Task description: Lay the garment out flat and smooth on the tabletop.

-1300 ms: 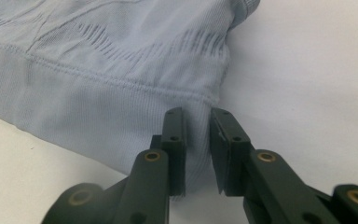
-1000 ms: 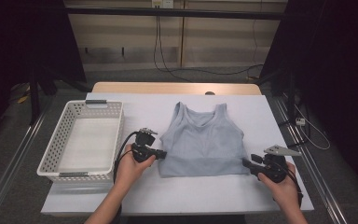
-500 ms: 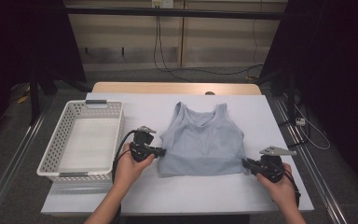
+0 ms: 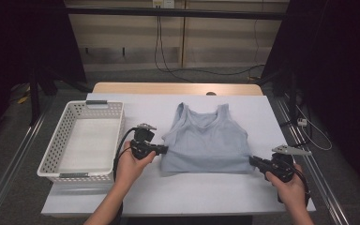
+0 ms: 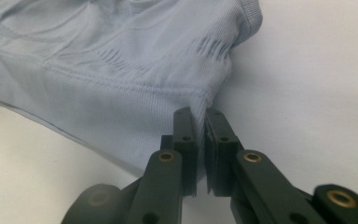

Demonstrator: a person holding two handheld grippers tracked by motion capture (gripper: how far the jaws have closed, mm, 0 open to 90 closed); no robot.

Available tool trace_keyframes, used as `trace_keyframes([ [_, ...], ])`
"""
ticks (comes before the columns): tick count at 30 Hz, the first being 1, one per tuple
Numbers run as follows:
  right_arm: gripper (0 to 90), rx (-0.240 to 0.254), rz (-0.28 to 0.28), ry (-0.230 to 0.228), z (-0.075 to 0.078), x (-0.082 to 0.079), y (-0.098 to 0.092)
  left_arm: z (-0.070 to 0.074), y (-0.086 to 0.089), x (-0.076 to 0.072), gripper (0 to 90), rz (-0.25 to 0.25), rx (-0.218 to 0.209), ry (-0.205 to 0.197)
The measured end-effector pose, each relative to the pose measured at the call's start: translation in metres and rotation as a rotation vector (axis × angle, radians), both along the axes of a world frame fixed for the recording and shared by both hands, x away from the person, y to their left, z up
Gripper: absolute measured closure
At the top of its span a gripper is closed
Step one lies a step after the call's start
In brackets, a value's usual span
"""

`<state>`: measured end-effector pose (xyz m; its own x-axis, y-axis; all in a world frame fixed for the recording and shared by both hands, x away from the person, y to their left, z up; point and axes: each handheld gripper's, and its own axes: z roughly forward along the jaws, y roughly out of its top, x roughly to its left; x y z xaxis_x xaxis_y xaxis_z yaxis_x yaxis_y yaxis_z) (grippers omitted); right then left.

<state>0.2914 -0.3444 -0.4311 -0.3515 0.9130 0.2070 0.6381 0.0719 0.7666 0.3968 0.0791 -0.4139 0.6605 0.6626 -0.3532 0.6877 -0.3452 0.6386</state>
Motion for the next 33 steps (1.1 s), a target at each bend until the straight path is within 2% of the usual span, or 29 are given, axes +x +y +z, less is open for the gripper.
trace_keyframes([
  [14,84.4,0.015,0.048,0.021,0.006,-0.007,-0.003,0.005,0.002,-0.003,87.0,-0.021,-0.011,0.033],
  [21,84.0,0.075,0.029,0.021,0.002,-0.014,-0.011,0.007,0.0,-0.005,87.1,-0.033,-0.007,0.04],
  [26,84.0,0.046,0.03,0.018,0.0,-0.014,-0.007,0.007,0.001,-0.007,87.0,-0.03,-0.007,0.048],
  [33,84.0,0.052,0.028,0.012,0.0,-0.016,-0.008,0.008,0.003,-0.011,87.1,-0.038,-0.011,0.056],
])
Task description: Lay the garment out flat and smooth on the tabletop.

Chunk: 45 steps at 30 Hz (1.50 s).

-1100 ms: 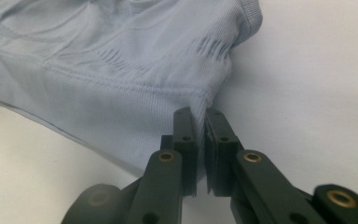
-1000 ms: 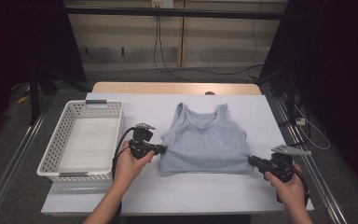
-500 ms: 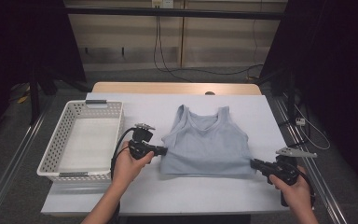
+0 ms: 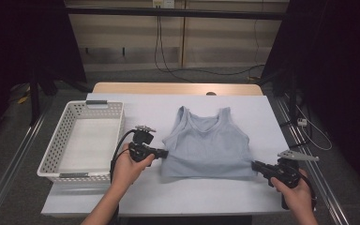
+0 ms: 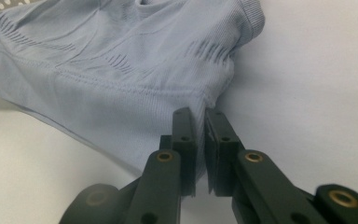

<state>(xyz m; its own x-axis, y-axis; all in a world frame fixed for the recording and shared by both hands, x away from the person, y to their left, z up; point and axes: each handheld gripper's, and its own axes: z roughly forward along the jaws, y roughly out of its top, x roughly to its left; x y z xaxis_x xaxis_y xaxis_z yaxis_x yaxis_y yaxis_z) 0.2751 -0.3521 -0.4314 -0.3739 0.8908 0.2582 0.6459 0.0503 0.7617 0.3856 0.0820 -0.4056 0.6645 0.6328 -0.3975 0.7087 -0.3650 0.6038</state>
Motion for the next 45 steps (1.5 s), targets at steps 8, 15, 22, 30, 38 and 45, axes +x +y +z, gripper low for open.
trace_keyframes([
  [8,84.0,0.001,0.009,0.009,-0.002,-0.003,0.004,0.0,0.006,-0.004,87.1,0.0,0.002,0.011],
  [15,84.0,0.004,0.01,0.014,-0.001,-0.009,0.004,0.0,0.008,-0.008,87.1,-0.008,-0.014,0.024],
  [22,85.2,0.002,0.007,0.009,0.001,-0.018,0.0,-0.001,0.007,-0.011,87.0,-0.024,-0.013,0.02],
  [30,89.8,0.011,-0.038,0.0,0.001,-0.021,-0.015,-0.003,0.006,-0.011,86.6,-0.033,-0.009,0.028],
  [38,87.1,-0.001,0.014,-0.022,0.004,-0.014,0.005,-0.004,0.006,-0.016,87.0,-0.032,0.003,0.032],
  [45,70.7,-0.004,0.05,-0.073,0.01,-0.004,0.022,-0.004,0.007,-0.023,87.0,-0.031,0.002,0.033],
])
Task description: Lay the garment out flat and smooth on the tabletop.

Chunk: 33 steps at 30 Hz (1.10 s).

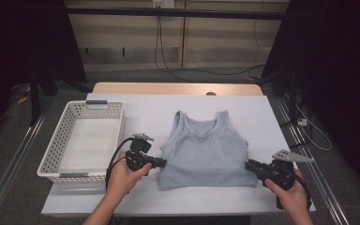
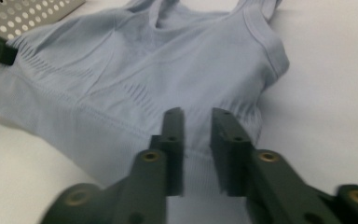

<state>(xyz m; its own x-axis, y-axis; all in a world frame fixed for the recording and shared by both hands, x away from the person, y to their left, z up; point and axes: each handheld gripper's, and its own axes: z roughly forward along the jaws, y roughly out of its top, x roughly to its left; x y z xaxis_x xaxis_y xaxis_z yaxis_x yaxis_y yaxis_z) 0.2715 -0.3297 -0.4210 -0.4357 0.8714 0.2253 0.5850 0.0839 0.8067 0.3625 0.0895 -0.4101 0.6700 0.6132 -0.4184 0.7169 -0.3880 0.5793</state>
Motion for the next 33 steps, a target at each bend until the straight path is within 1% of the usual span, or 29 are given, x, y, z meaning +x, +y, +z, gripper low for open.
trace_keyframes([
  [1,65.7,0.0,0.0,-0.009,0.0,0.002,0.002,-0.001,0.0,-0.001,87.0,0.004,0.003,0.0],
  [2,60.3,0.002,0.0,-0.008,0.001,0.004,0.004,-0.001,0.0,-0.002,87.0,0.006,0.002,0.004],
  [4,53.8,0.001,0.011,-0.009,0.0,0.009,0.009,-0.001,0.001,-0.003,87.0,0.006,0.006,0.004],
  [9,43.2,-0.017,0.062,-0.015,0.0,0.016,0.026,-0.002,0.003,-0.007,87.0,0.008,0.003,0.007],
  [11,37.7,-0.025,0.079,-0.016,0.0,0.019,0.032,-0.004,0.003,-0.008,87.0,0.008,0.005,0.013],
  [13,36.0,-0.028,0.098,-0.018,-0.001,0.021,0.039,-0.005,0.003,-0.008,86.5,0.008,0.001,0.013],
  [14,33.8,-0.034,0.104,-0.022,-0.001,0.022,0.042,-0.005,0.003,-0.007,84.5,0.01,-0.001,0.008],
  [15,32.3,-0.036,0.109,-0.021,-0.001,0.023,0.044,-0.005,0.004,-0.006,79.6,0.023,-0.003,-0.008],
  [16,31.0,-0.037,0.111,-0.021,-0.002,0.024,0.047,-0.004,0.004,-0.005,70.6,0.032,-0.008,-0.018],
  [17,30.2,-0.041,0.114,-0.02,-0.002,0.024,0.049,-0.003,0.004,-0.002,67.4,0.035,-0.018,-0.019],
  [18,29.3,-0.045,0.117,-0.022,-0.002,0.025,0.052,-0.003,0.004,-0.001,61.7,0.043,-0.026,-0.024],
  [19,29.1,-0.048,0.122,-0.024,-0.003,0.025,0.053,-0.001,0.004,0.001,58.0,0.044,-0.029,-0.034],
  [21,27.6,-0.056,0.127,-0.022,-0.004,0.025,0.056,0.0,0.001,0.003,54.6,0.041,-0.019,-0.048],
  [22,25.8,-0.054,0.124,-0.02,-0.004,0.025,0.058,0.0,0.0,0.005,49.9,0.039,-0.015,-0.055],
  [23,25.3,-0.053,0.125,-0.02,-0.005,0.025,0.059,0.001,-0.002,0.006,47.5,0.041,-0.018,-0.059],
  [24,25.1,-0.054,0.129,-0.019,-0.005,0.025,0.06,0.001,-0.003,0.008,45.0,0.044,-0.016,-0.064],
  [26,23.5,-0.061,0.13,-0.017,-0.007,0.024,0.062,0.001,-0.005,0.011,37.5,0.051,-0.004,-0.086],
  [27,23.3,-0.06,0.131,-0.016,-0.007,0.024,0.062,0.002,-0.005,0.014,35.2,0.055,-0.001,-0.098],
  [29,22.5,-0.052,0.13,-0.014,-0.007,0.023,0.063,0.003,-0.008,0.017,30.8,0.064,-0.009,-0.112],
  [30,21.5,-0.048,0.128,-0.018,-0.008,0.023,0.063,0.004,-0.008,0.019,27.9,0.059,-0.004,-0.114],
  [33,20.4,-0.051,0.128,-0.016,-0.008,0.022,0.064,0.005,-0.012,0.024,19.9,0.077,0.003,-0.133],
])
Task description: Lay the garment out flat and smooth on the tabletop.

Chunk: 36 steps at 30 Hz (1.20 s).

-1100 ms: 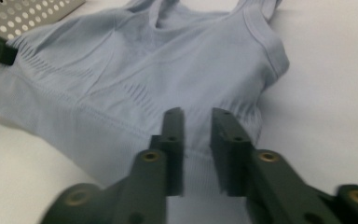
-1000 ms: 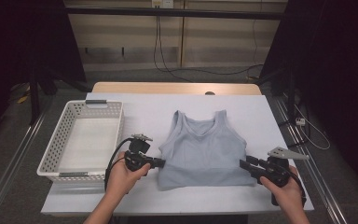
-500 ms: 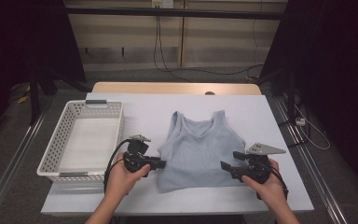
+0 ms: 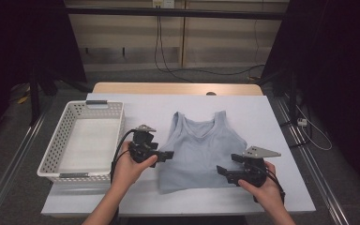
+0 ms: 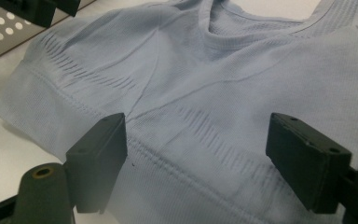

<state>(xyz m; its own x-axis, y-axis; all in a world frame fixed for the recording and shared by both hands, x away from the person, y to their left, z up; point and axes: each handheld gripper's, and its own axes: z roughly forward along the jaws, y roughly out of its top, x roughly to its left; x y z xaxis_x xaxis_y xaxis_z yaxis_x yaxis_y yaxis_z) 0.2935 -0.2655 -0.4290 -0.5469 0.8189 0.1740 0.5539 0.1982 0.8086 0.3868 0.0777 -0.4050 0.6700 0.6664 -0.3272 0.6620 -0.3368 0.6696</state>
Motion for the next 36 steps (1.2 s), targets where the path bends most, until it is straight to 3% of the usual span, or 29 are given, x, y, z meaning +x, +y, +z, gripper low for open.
trace_keyframes([
  [12,18.5,-0.004,0.012,-0.003,-0.002,-0.001,0.005,0.004,-0.003,0.022,13.3,0.035,0.031,-0.049],
  [31,17.1,-0.009,0.024,-0.006,-0.004,-0.002,0.009,0.008,-0.01,0.047,10.9,0.037,0.011,-0.049],
  [36,16.5,-0.012,0.023,-0.006,-0.004,-0.002,0.01,0.009,-0.012,0.053,10.7,0.031,0.023,-0.049],
])
